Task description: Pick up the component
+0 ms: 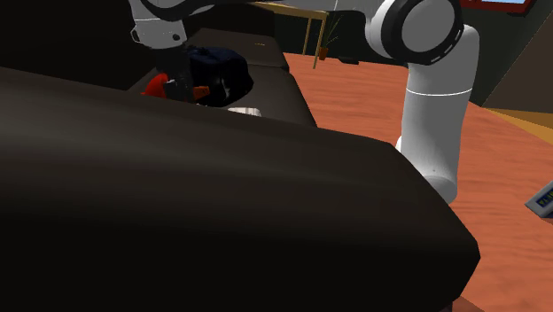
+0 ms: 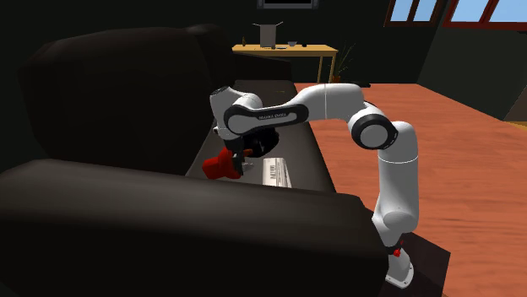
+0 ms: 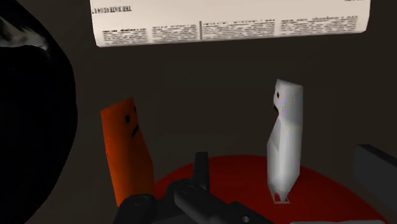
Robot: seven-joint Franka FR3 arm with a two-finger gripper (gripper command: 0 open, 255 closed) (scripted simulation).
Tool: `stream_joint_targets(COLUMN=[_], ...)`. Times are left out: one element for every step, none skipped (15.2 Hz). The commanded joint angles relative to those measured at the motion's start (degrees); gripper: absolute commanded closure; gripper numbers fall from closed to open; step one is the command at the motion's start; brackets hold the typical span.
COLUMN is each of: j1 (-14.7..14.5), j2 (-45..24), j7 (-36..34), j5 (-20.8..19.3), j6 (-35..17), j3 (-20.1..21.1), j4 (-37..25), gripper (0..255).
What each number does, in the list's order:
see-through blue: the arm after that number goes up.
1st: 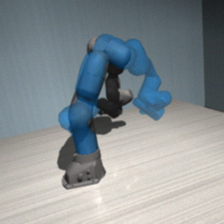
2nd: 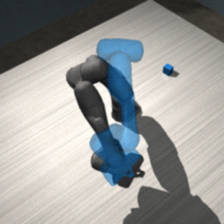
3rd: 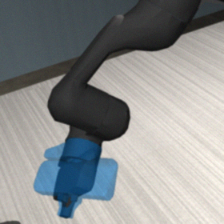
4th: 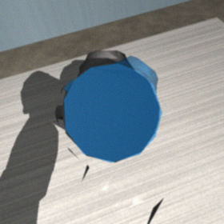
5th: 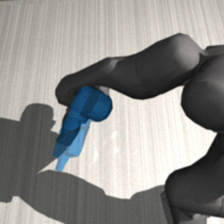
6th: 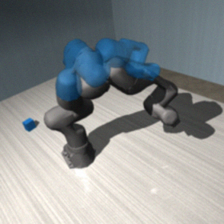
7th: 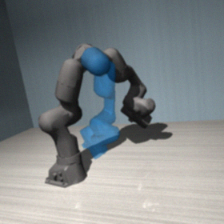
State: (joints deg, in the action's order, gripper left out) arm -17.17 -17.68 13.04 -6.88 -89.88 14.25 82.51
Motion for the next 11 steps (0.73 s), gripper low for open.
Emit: stream_joint_targets(j1=[0.0,0.0,0.0,0.0,0.0,0.0,0.0,0.0,0.0,0.0,0.0], j2=[0.0,0.0,0.0,0.0,0.0,0.0,0.0,0.0,0.0,0.0,0.0], j7=[-0.1,-0.1,0.0,0.0,0.0,0.0,0.0,0.0,0.0,0.0,0.0], j5=[0.0,0.0,0.0,0.0,0.0,0.0,0.0,0.0,0.0,0.0,0.0], j6=[-0.6,-0.6,-0.6,-0.6,-0.6,-0.6,-0.6,-0.6,-0.6,-0.6,-0.6], j3=[0.0,0.0,0.0,0.0,0.0,0.0,0.0,0.0,0.0,0.0,0.0], j4=[0.6,0.6,0.6,0.6,0.6,0.6,0.6,0.6,0.6,0.6,0.6], gripper=[0,0,255,255,255,255,255,255,255,255,255])
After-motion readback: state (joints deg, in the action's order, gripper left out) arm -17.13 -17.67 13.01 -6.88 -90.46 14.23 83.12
